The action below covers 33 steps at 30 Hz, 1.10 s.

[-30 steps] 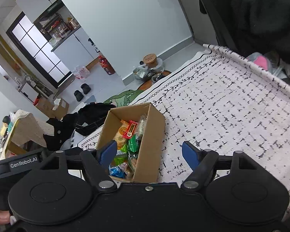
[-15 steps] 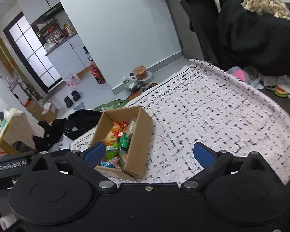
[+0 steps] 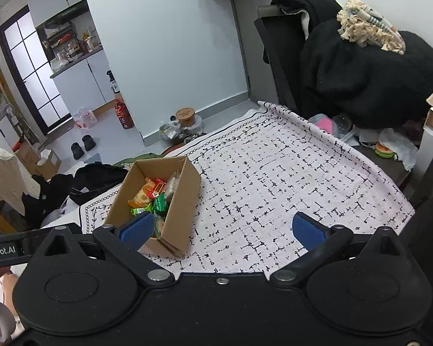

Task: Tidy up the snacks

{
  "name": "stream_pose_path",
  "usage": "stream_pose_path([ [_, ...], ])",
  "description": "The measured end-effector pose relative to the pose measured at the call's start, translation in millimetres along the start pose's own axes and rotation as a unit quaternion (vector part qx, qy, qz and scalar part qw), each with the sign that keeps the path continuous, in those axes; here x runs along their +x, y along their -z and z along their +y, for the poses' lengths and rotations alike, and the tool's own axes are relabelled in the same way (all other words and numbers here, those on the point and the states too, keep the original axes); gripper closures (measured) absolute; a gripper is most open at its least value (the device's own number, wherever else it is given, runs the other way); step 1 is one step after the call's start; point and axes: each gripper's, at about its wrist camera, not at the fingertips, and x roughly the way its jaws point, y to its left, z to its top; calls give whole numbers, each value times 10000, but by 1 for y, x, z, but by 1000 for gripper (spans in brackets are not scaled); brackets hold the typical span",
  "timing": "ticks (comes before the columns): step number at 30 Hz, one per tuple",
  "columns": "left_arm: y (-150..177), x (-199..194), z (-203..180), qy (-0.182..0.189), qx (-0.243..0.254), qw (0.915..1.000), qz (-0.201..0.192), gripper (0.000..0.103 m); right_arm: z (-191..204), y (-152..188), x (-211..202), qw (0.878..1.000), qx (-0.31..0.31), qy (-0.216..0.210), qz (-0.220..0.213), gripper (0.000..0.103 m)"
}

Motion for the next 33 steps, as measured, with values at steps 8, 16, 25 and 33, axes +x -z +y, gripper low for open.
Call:
stream_pose_path([
  [8,16,-20,10,-41,544,9984,-148,0,9,16,-11,9996,46,221,-176,0],
  [16,28,-42,11,-107,826,9957,-410,0,23,33,-24,9979,-68,526,-381,0],
  [25,33,-52,19,-161,886,9946,-522,0,31,36,-31,9973,-114,503,-531,0],
  [33,35,-54,14,-125,946,9942,-492,0,29,37,-29,9972,-139,522,-523,0],
])
